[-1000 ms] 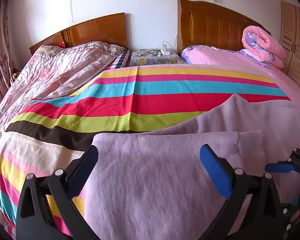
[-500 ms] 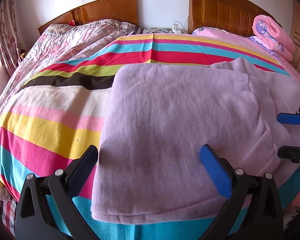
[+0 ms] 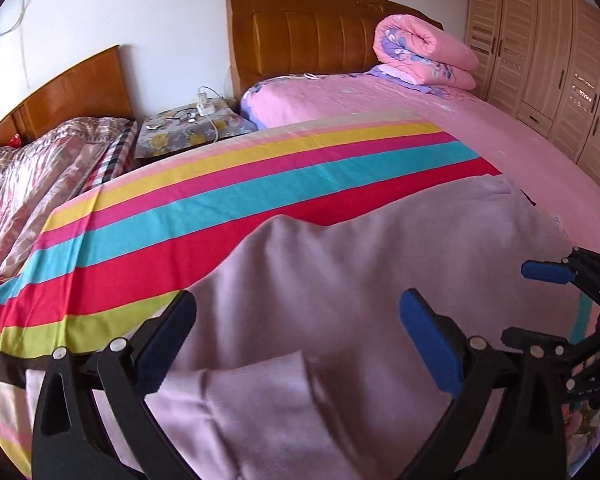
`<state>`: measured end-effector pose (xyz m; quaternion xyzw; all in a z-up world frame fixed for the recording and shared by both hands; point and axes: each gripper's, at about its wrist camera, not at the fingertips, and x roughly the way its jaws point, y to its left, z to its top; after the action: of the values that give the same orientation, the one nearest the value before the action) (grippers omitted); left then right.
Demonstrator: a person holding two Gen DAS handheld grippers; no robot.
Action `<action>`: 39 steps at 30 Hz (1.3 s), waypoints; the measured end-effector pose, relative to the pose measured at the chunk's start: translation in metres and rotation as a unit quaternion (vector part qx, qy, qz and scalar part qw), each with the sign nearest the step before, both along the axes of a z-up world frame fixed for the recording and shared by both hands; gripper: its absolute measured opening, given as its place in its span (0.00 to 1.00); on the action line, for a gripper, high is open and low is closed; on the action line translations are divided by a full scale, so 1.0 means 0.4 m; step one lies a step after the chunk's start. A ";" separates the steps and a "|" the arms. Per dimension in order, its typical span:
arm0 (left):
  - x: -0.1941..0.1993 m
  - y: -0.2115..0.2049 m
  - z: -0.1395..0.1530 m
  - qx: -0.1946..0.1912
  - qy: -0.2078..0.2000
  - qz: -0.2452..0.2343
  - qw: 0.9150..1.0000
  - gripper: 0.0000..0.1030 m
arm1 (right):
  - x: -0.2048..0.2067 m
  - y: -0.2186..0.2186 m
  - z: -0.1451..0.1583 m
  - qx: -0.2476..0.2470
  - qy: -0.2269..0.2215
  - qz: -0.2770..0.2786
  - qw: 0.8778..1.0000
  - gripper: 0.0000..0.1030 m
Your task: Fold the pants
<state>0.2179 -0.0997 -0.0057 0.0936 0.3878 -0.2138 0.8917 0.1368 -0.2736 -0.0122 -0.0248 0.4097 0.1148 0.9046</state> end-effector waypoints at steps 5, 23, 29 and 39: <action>0.066 -0.166 -0.087 0.022 0.028 -0.032 0.999 0.99 | -0.049 -0.144 -0.028 -0.007 0.006 -0.082 0.997 0.75; 0.123 -0.177 -0.167 0.053 0.061 0.020 0.997 0.99 | -0.194 -0.497 -0.095 0.283 0.024 -0.179 0.942 0.76; 0.122 -0.177 -0.167 0.053 0.061 0.019 0.997 0.99 | -0.117 -0.484 -0.116 0.317 0.068 -0.178 0.929 0.76; 0.124 -0.177 -0.166 0.050 0.063 0.020 0.997 0.99 | -0.093 -0.481 -0.115 0.318 0.107 -0.177 0.925 0.66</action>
<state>0.2675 -0.1707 -0.0721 0.1169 0.4550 -0.1816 0.8639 0.0996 -0.4661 -0.0581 0.3491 0.4436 0.0790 0.8216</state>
